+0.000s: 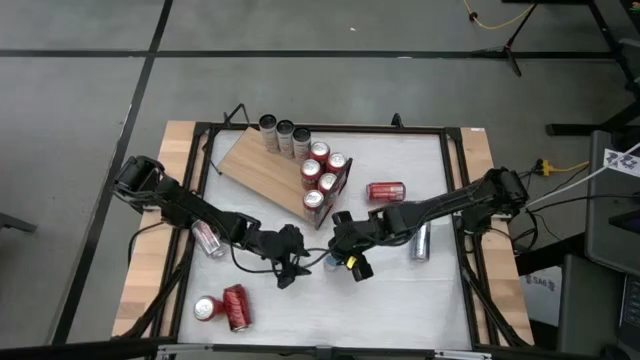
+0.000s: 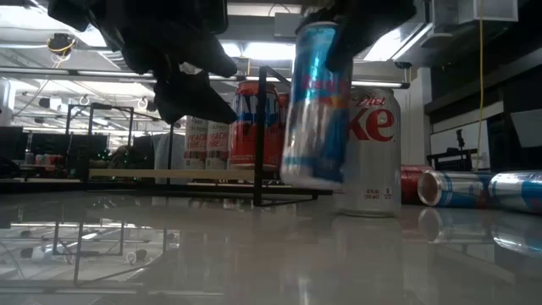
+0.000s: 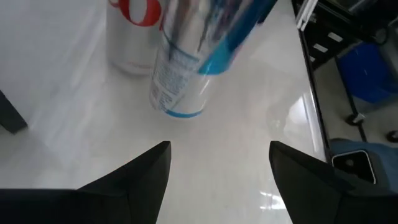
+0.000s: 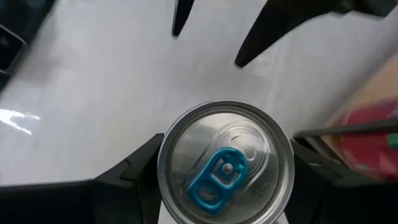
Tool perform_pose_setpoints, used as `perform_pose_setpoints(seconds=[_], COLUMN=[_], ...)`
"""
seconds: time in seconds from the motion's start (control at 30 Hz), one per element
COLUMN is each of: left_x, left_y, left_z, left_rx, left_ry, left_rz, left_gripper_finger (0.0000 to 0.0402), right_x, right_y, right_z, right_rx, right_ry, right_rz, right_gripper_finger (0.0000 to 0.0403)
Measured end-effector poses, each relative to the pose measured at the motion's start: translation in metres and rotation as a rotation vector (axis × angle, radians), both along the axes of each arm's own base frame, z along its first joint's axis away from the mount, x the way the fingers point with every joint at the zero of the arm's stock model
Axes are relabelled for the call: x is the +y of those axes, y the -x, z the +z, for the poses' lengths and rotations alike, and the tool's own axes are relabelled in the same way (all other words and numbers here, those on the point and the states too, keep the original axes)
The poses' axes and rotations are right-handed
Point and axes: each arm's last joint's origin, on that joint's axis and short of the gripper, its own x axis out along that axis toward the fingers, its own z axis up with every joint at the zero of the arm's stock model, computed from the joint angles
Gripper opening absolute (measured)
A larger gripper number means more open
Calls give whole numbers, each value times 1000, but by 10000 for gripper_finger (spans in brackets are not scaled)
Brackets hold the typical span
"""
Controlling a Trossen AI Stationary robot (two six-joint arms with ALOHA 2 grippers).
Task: Pick and place cans onto a shelf
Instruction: Put the bottom left blue/white soda can on the shelf
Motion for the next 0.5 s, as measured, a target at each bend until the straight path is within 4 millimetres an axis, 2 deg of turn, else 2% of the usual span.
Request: perform_pose_setpoints(seconds=[0.5], left_x=[3], left_y=[-1], left_z=[1], left_rx=[-21], left_ry=[-56], left_rz=[81], left_gripper_finger=[266], right_x=[4], right_y=[-10], right_z=[-20], right_rx=[21], right_ry=[43], right_rz=[-13], right_gripper_finger=[230])
